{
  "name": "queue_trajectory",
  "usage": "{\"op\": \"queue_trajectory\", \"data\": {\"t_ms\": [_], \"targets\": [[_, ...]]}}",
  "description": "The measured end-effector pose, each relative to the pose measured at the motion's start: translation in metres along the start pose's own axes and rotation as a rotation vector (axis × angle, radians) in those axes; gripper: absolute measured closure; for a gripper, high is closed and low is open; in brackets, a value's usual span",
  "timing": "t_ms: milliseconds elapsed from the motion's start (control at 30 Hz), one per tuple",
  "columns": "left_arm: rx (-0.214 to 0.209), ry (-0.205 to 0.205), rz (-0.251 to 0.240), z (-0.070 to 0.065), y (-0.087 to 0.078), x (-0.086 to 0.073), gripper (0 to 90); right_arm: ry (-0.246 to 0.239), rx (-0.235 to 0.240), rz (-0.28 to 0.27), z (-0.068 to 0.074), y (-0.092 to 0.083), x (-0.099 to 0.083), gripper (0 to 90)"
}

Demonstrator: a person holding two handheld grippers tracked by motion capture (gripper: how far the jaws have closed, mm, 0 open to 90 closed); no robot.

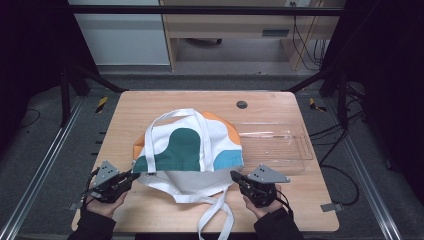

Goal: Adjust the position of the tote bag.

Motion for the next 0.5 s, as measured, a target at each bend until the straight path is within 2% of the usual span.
{"op": "queue_trajectory", "data": {"t_ms": [500], "targets": [[-0.002, 0.003, 0.003, -0.001, 0.000, 0.000, 86.2, -0.017, 0.053, 0.000, 0.030, 0.033, 0.011, 90.0]]}}
Point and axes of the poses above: each handheld gripper's, and its own axes: y roughly forward along the jaws, x roughly out of its top, z roughly to its left, the point moved 2 cm from there along y, roughly forward along the jaws, and after that the axes turned 6 degrees about z, right-handed, at the moved point
